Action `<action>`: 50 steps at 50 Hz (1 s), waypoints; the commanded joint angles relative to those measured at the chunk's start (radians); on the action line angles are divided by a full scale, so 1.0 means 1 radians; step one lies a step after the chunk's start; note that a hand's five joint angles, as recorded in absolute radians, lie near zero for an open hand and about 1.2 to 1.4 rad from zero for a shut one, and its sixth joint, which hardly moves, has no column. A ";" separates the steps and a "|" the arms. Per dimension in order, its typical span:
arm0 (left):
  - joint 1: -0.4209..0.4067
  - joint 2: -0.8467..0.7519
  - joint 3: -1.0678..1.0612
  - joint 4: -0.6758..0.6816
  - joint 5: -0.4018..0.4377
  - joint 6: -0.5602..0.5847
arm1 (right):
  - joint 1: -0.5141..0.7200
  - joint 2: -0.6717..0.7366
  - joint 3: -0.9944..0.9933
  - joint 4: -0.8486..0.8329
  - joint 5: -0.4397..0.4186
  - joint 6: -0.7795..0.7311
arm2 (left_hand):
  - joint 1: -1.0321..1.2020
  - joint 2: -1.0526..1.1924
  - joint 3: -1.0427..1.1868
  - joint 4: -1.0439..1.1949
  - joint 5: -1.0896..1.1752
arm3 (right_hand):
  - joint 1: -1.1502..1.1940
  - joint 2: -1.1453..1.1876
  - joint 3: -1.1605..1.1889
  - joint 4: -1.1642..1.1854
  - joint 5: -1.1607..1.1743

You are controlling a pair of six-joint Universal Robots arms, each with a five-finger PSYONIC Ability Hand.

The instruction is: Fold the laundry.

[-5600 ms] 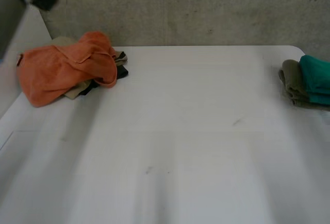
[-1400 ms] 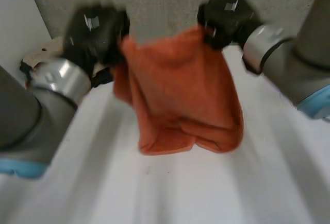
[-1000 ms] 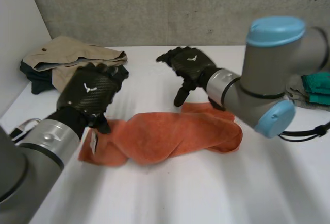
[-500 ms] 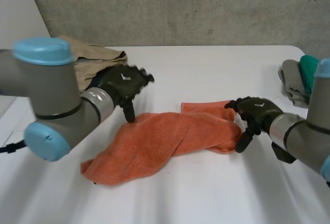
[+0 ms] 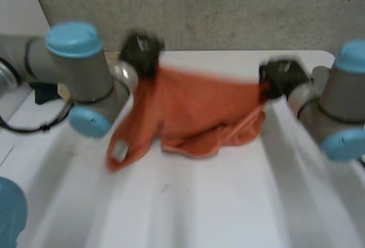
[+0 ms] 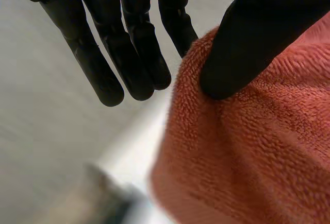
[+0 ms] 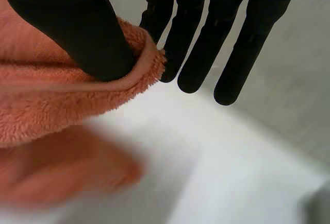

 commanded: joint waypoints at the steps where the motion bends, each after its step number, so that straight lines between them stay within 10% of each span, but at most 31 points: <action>1: -0.001 0.177 0.046 0.532 -0.101 0.004 | 0.006 -0.036 -0.294 -0.189 0.085 -0.067 | 0.253 0.203 0.210 0.197 0.258 | 0.281 0.215 0.211 0.202 0.245; 9: 0.001 0.246 -0.063 0.643 -0.105 0.002 | 0.020 -0.151 -0.325 -0.417 0.026 -0.067 | 0.253 0.203 0.210 0.197 0.258 | 0.281 0.215 0.211 0.202 0.245; 36: 0.057 0.426 -0.971 0.295 -0.099 0.023 | 0.103 0.065 0.116 0.093 -0.025 -0.215 | 0.253 0.203 0.210 0.197 0.258 | 0.281 0.215 0.211 0.202 0.245; 43: 0.057 0.559 -0.994 0.148 -0.096 0.060 | 0.106 0.049 0.178 0.084 -0.025 -0.208 | -0.638 -0.688 -0.682 -0.694 -0.633 | 0.281 0.215 0.211 0.202 0.245; 50: 0.060 0.613 -0.943 0.138 -0.081 0.051 | 0.129 0.022 0.228 0.061 -0.031 -0.208 | -0.677 -0.727 -0.721 -0.733 -0.672 | 0.281 0.215 0.211 0.202 0.245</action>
